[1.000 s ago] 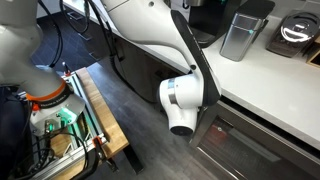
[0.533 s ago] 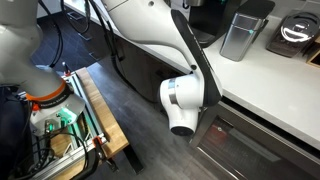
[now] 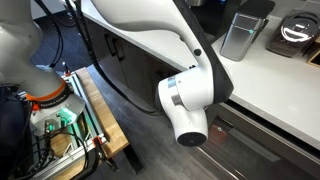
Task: Close the open drawer
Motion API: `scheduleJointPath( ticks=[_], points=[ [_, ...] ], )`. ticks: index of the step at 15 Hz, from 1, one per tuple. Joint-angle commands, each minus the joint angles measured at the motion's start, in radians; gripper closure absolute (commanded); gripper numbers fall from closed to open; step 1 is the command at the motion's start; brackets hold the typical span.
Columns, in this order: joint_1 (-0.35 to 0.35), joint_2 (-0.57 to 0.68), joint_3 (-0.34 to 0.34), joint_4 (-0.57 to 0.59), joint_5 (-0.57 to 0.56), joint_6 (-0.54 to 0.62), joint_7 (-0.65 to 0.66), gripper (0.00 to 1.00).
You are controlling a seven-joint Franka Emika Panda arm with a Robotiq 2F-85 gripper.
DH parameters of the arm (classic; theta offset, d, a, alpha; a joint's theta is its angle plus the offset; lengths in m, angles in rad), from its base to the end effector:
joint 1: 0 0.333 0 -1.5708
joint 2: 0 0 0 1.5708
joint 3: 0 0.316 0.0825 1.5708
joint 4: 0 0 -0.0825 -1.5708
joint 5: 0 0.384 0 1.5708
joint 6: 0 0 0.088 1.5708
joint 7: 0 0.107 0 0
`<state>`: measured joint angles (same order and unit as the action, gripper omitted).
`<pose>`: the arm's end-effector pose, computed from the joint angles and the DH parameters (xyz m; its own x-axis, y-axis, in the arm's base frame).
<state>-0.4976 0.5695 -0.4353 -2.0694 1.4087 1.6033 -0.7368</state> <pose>0.3955 -0.3639 0.1731 0.6281 -0.7188 -0.2978 -0.4463 -0.0193 -0.8947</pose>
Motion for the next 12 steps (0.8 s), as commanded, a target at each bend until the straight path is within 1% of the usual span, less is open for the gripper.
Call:
scheduleJointPath(
  ticks=[1, 4, 7, 9, 12],
  points=[
    [0.029, -0.137, -0.05, -0.057, -0.236, 0.025, 0.039, 0.0],
    [0.045, -0.245, -0.06, -0.077, -0.43, 0.083, 0.044, 0.0],
    [0.055, -0.341, -0.04, -0.101, -0.591, 0.151, 0.053, 0.0],
    [0.059, -0.395, -0.022, -0.118, -0.66, 0.188, 0.054, 0.0],
    [0.063, -0.469, 0.001, -0.149, -0.722, 0.23, 0.053, 0.0]
  ],
)
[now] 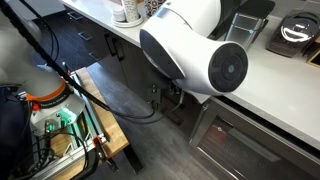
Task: Close the open drawer
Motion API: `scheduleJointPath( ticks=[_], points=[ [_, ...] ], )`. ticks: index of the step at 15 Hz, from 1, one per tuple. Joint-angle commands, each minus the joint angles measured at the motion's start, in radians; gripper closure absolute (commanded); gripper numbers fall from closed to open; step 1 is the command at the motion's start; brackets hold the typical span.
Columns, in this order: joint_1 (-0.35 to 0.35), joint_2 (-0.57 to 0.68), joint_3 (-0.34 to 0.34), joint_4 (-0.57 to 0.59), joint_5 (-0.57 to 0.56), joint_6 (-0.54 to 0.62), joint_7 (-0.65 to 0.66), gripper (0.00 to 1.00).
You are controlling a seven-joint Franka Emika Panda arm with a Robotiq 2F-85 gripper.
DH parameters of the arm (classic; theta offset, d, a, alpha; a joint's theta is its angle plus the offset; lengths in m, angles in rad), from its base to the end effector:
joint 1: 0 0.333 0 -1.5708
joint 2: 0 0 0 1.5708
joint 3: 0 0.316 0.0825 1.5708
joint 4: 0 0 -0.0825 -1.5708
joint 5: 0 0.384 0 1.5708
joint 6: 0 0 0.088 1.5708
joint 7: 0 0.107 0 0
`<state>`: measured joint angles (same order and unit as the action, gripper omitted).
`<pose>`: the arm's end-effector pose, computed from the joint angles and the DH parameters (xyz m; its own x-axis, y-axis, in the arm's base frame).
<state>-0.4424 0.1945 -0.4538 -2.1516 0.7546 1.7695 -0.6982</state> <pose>0.3640 -0.3571 0.3013 0.8571 -0.4943 -0.1451 -0.4459 -0.5707 -0.6895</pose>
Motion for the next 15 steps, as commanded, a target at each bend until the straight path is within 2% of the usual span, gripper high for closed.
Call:
scheduleJointPath(
  ticks=[1, 10, 15],
  points=[
    [0.009, -0.116, 0.026, -0.078, -0.083, 0.079, 0.017, 0.0],
    [0.024, -0.268, 0.045, -0.152, -0.159, 0.188, 0.037, 0.0],
    [0.03, -0.256, 0.036, -0.127, -0.132, 0.168, 0.02, 0.0]
  ],
)
